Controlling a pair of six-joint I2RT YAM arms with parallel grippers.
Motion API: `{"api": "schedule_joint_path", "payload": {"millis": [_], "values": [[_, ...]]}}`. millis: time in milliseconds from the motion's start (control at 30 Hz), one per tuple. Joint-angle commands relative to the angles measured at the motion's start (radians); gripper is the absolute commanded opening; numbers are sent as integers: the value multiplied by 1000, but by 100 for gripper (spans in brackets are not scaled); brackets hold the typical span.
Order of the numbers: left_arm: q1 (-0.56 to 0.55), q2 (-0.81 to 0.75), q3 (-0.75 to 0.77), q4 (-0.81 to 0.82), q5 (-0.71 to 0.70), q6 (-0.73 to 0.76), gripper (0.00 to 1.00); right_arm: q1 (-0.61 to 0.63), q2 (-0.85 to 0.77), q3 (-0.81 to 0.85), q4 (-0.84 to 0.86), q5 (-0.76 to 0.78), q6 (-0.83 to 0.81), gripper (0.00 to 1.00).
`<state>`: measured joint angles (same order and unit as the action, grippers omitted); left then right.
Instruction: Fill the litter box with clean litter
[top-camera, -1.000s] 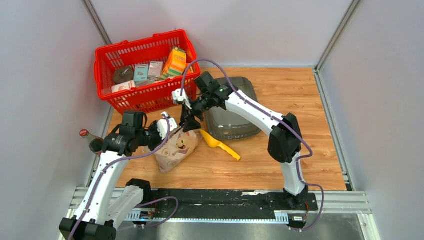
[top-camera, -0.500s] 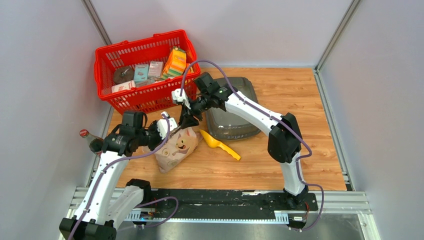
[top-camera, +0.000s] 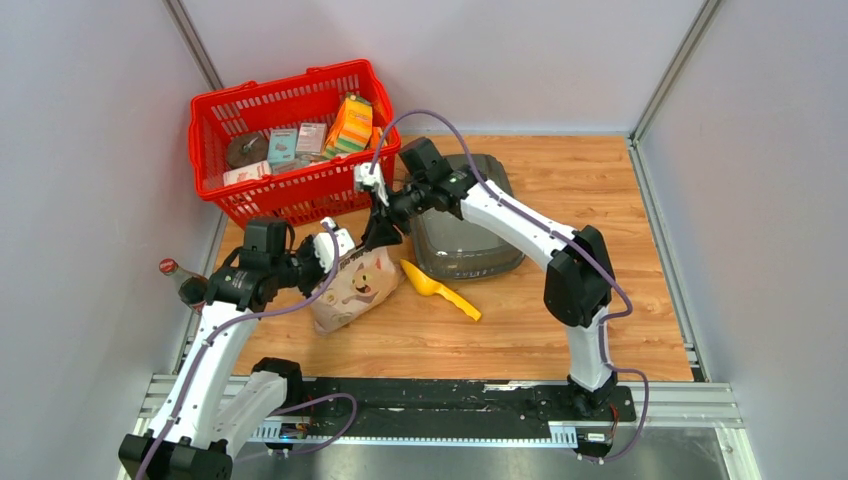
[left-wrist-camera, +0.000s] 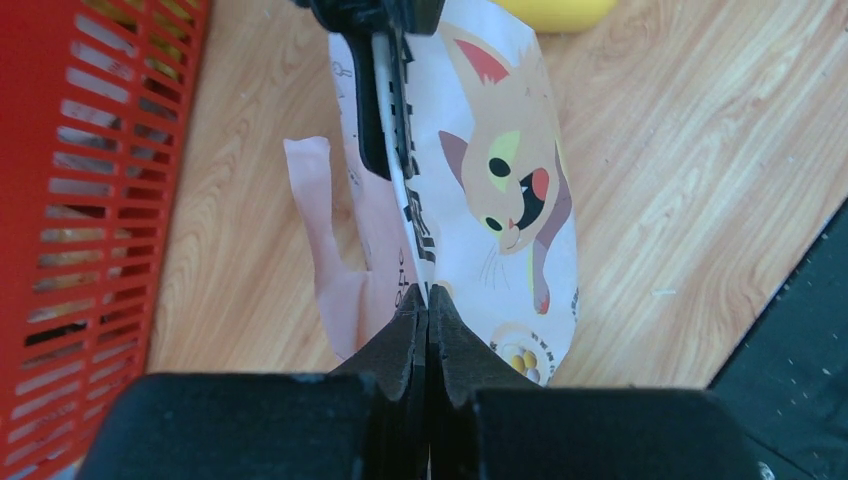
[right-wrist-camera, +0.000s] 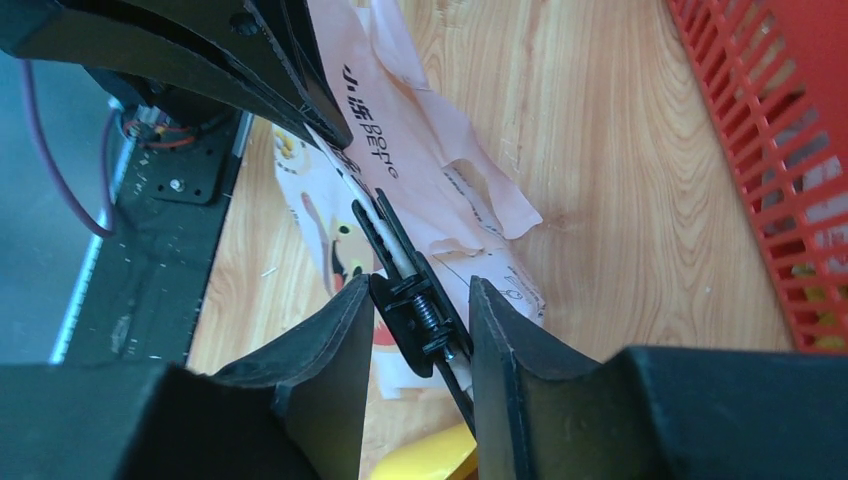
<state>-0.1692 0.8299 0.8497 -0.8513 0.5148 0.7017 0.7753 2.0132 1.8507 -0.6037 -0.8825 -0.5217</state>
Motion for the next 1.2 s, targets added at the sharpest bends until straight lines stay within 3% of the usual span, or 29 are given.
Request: {"api": "schedule_joint_path", "payload": {"millis": [0, 267, 467, 733, 1000, 1167], "values": [[0, -15, 23, 238, 62, -41, 0, -77, -129, 16, 140, -97, 199, 0], [0, 34, 25, 296, 76, -56, 0, -91, -189, -68, 136, -119, 233, 0], [0, 95, 41, 297, 90, -28, 0, -117, -235, -119, 220, -136, 376, 0], [0, 132, 61, 328, 116, -102, 0, -90, -196, -168, 208, -29, 232, 0], [0, 130, 51, 322, 136, -108, 0, -132, -240, -45, 78, -41, 180, 0], [0, 149, 60, 327, 125, -100, 0, -284, -364, -129, -197, -76, 81, 0]]}}
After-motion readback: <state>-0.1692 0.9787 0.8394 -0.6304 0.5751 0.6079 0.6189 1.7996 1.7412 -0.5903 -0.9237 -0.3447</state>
